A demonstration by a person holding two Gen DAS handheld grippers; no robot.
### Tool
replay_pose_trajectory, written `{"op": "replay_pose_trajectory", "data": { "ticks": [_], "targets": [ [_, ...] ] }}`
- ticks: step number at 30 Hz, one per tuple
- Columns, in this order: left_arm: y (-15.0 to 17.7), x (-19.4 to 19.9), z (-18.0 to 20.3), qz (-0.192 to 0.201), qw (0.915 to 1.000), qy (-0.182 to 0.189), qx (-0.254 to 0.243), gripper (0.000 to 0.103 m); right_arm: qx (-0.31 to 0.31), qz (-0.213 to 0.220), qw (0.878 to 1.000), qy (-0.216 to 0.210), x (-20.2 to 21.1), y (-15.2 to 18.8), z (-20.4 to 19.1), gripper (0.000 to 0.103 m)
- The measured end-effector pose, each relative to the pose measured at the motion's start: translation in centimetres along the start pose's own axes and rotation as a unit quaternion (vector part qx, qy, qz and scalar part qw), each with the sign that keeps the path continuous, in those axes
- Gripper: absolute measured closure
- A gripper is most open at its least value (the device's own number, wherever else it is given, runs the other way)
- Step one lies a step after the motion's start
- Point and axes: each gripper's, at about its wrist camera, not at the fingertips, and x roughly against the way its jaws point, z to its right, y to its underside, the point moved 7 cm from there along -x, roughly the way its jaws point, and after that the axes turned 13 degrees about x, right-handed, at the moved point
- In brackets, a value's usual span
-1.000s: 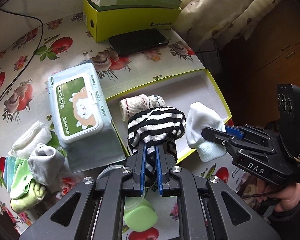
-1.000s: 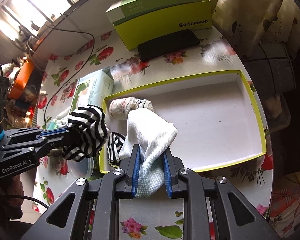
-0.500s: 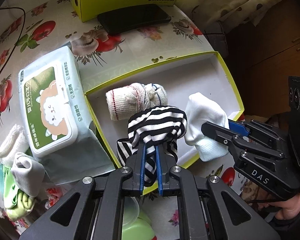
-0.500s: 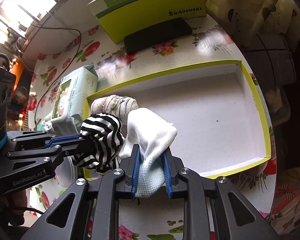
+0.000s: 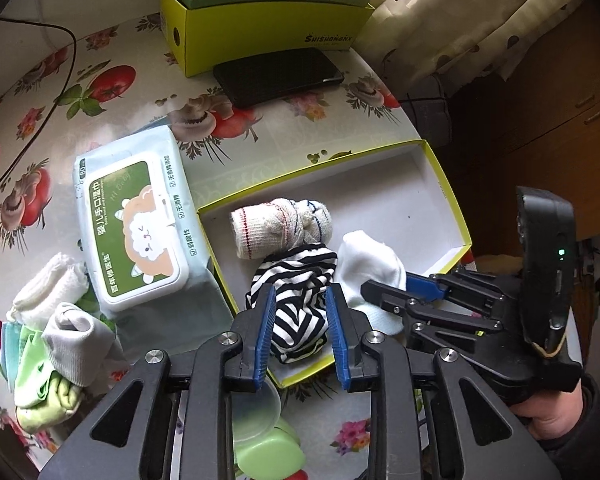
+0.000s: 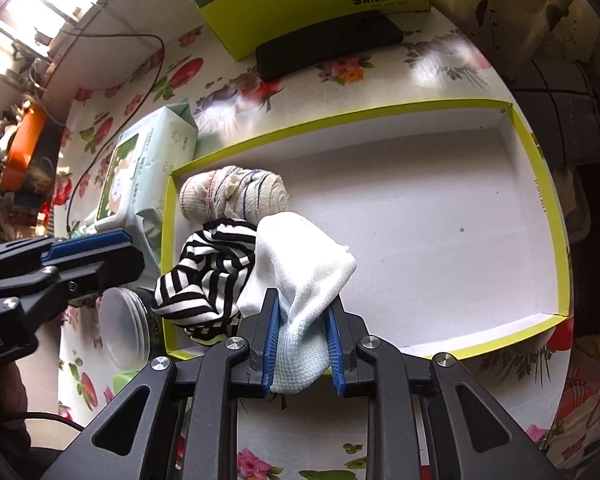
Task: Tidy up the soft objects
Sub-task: 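Open the left gripper to drop the striped sock into the tray, then open the right gripper to drop the white sock into the tray, then move both grippers back toward the remaining sock pile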
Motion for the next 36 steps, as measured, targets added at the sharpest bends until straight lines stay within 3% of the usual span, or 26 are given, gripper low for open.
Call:
{"op": "replay_pose_trajectory", "data": {
  "ticks": [5, 10, 24, 36],
  "targets": [
    [0.4, 1.1, -0.8, 0.009, 0.9999, -0.004, 0.005, 0.076, 0.016, -0.015, 1.000, -0.010, -0.8, 0.3, -0.9, 0.081],
    [0.6, 2.4, -1.1, 0.028, 0.9996, -0.007, 0.005, 0.076, 0.019, -0.005, 1.000, 0.001, 0.4, 0.3, -1.1, 0.063],
    [1.7, 6.5, -3.5, 0.086, 0.9958, -0.028, 0.015, 0.076, 0.062, 0.048, 0.996, 0.032, 6.3, -0.5, -5.4, 0.060],
    [3.9, 8.9, -8.7, 0.107, 0.9917, -0.041, 0.058, 0.076, 0.125, 0.044, 0.991, 0.012, 6.1, -0.8, -12.1, 0.060]
  ]
}}
